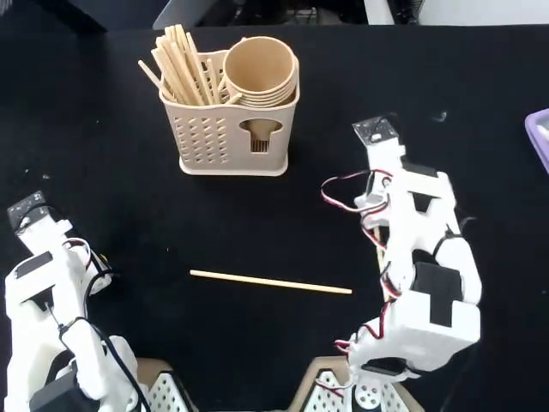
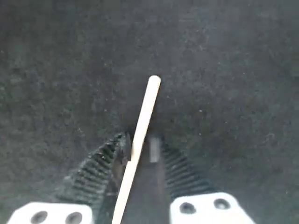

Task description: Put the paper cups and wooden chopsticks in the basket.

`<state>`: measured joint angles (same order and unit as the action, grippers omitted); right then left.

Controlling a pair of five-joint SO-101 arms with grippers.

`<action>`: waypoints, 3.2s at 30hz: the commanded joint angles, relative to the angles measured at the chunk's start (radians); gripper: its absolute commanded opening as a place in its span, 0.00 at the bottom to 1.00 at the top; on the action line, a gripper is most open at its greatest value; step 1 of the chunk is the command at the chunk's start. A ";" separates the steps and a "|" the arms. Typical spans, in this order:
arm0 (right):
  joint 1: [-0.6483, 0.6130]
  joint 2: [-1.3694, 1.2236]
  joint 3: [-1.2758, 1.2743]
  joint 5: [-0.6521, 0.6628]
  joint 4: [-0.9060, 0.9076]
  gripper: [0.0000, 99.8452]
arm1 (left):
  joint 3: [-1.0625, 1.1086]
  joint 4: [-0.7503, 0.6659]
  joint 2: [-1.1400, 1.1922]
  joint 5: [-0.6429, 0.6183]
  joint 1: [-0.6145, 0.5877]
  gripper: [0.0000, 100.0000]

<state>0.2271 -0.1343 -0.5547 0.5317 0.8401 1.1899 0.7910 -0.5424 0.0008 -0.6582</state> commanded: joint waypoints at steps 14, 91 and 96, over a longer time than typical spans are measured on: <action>-0.078 0.765 -0.064 0.239 0.361 0.01 | -0.005 -0.040 0.002 0.023 0.002 0.16; -0.916 0.361 -0.421 0.161 -0.014 0.31 | -0.005 -0.038 0.002 0.028 0.001 0.16; -0.901 0.361 -0.423 0.167 -0.008 0.29 | -0.005 -0.038 0.002 0.028 0.001 0.16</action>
<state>-0.6889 0.2232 -0.9782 0.6974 0.8508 1.1899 0.7894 -0.5424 0.0192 -0.6582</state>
